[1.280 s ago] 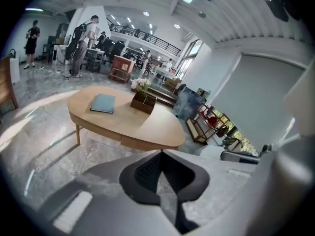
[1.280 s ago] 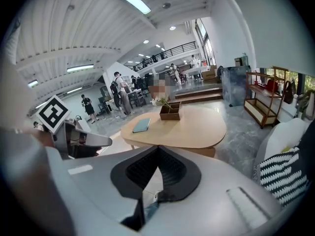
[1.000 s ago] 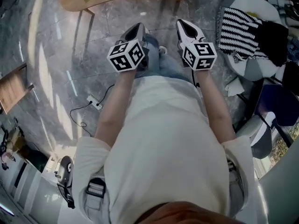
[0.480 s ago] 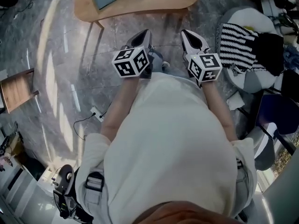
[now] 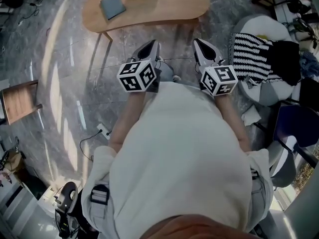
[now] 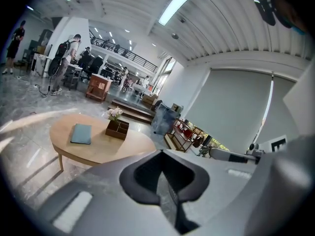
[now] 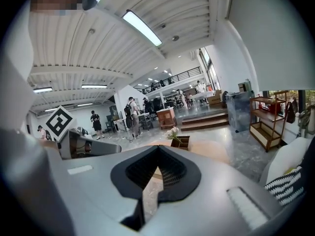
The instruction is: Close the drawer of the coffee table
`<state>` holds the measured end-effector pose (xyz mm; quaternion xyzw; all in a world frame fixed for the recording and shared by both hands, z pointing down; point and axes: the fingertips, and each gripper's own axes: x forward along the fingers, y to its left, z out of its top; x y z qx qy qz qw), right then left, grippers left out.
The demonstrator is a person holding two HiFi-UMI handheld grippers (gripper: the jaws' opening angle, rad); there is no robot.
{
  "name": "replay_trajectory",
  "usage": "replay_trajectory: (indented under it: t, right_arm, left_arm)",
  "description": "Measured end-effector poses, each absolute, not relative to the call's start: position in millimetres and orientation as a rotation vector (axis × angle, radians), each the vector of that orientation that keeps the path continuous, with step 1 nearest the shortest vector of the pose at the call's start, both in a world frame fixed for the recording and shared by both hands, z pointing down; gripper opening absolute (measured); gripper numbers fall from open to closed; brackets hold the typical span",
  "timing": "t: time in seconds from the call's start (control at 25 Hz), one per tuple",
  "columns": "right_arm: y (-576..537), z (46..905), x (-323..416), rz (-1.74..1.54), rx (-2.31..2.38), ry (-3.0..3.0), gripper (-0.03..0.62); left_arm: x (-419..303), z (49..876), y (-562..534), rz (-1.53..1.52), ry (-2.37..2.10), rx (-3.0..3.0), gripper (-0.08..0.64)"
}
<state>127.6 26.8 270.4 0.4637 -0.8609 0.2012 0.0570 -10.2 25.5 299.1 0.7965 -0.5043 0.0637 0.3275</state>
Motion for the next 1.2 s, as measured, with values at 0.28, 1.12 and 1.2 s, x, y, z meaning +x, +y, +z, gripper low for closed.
replay_trajectory:
  t: [0.28, 1.12, 1.2]
  right_arm:
    - [27, 270, 129, 0.601, 1.444, -2.588, -0.002]
    - [33, 286, 129, 0.608, 1.386, -2.57, -0.002]
    - [32, 286, 129, 0.607, 1.377, -2.579, -0.002]
  left_arm:
    - [-10, 294, 23, 0.161, -1.31, 2.102, 0.0]
    - [-14, 308, 27, 0.174, -1.313, 2.061, 0.0]
    - [-13, 311, 28, 0.176, -1.313, 2.057, 0.0]
